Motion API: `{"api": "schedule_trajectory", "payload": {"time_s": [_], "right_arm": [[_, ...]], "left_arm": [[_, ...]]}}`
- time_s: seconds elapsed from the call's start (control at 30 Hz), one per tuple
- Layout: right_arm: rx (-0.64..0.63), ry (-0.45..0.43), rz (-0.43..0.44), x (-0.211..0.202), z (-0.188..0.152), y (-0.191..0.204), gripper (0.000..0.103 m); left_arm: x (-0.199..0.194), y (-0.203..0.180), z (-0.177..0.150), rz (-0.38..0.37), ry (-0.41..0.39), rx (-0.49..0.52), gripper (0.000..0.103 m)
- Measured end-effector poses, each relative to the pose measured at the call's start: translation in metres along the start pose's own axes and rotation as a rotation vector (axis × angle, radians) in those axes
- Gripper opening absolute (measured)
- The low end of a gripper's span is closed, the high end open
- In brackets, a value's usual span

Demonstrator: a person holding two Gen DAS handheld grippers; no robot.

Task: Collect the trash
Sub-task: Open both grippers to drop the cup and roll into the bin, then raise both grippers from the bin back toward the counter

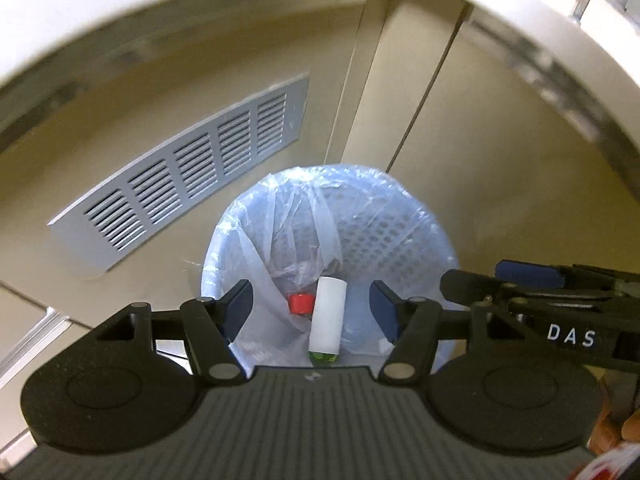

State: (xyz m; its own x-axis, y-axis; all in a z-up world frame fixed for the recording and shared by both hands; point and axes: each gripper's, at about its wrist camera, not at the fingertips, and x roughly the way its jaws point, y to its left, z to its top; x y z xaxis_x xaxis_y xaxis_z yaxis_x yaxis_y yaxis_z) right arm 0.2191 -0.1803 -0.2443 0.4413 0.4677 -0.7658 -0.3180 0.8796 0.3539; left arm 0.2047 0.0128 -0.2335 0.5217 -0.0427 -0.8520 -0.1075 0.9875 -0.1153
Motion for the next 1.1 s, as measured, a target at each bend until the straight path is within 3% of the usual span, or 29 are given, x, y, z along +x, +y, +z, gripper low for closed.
{"api": "schedule_trajectory", "payload": {"time_s": [0.2,0.6,1.1], "right_arm": [[0.019,-0.045,0.032,-0.049,-0.001,0.008,0.067],[-0.012,-0.142,0.080,-0.130,0.009,0.027,0.067],[-0.006,-0.273,0.065,-0.169,0.040,0.026,0.067]], "left_arm": [[-0.052,0.001,-0.004,0.002,-0.058,-0.048,0.061],[-0.143,-0.013,-0.002,0.031,-0.166,-0.044,0.060],[-0.192,-0.009,0.027,0.031,-0.283,-0.020,0.060]]}}
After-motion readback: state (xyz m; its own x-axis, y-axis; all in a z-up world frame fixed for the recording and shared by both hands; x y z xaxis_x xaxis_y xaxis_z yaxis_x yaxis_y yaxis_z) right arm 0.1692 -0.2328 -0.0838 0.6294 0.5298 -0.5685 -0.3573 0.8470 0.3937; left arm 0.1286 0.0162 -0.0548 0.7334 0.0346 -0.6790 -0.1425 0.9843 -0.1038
